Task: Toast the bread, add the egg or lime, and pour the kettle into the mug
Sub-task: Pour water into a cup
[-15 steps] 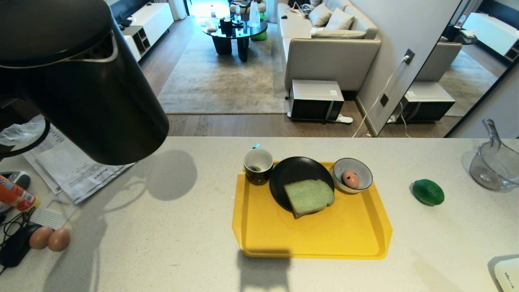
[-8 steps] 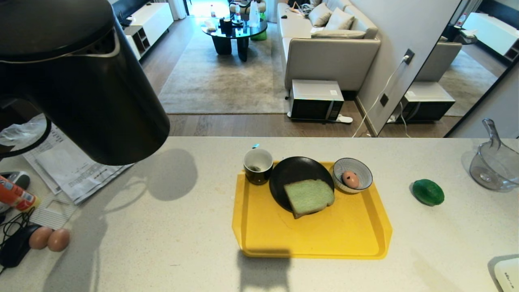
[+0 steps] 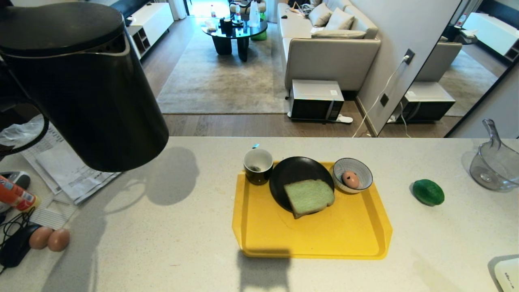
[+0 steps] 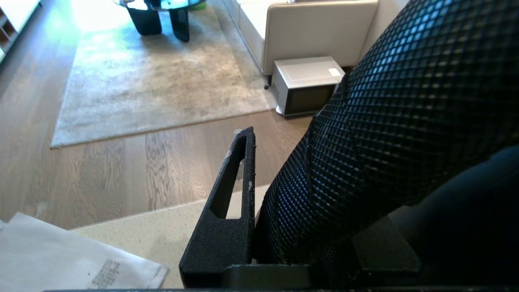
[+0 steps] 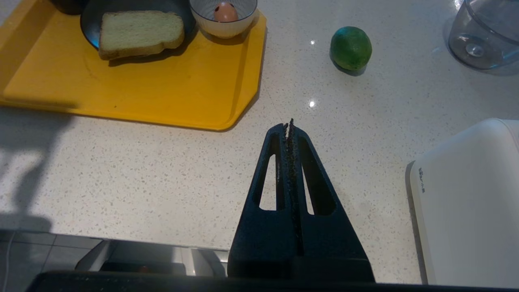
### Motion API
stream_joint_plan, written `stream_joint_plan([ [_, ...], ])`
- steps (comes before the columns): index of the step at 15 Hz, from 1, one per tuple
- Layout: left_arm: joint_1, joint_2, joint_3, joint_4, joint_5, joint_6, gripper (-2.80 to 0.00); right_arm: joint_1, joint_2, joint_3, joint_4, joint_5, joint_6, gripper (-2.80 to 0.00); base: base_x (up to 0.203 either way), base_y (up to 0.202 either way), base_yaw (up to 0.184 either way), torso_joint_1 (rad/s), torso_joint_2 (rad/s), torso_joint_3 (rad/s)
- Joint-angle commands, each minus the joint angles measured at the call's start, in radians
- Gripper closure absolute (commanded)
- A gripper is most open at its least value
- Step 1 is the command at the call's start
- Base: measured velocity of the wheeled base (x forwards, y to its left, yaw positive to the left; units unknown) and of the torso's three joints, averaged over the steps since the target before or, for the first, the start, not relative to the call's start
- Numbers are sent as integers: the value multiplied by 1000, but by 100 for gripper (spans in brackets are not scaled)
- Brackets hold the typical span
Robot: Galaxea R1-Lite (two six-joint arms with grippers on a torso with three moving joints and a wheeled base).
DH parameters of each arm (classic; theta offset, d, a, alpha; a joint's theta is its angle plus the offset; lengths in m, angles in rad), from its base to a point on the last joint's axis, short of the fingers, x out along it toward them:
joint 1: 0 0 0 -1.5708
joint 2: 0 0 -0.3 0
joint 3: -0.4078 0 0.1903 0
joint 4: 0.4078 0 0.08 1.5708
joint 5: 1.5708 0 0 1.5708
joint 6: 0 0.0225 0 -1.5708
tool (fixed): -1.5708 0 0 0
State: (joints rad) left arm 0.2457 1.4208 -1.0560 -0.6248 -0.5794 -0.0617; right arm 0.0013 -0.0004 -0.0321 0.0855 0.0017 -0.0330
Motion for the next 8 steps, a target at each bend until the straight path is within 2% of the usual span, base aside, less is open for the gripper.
stream_joint_plan([
  [1,-1,-2,-8,16,-4,9,0,0,0,0,0,0,-1,0,0,0,0,0,0,0],
  [4,1,6,-38,68,-3,50,0,0,0,0,0,0,-1,0,0,0,0,3,1,-106],
  [8,-3,10,-86,128,-2,94,0,0,0,0,0,0,-1,0,0,0,0,4,4,-184],
])
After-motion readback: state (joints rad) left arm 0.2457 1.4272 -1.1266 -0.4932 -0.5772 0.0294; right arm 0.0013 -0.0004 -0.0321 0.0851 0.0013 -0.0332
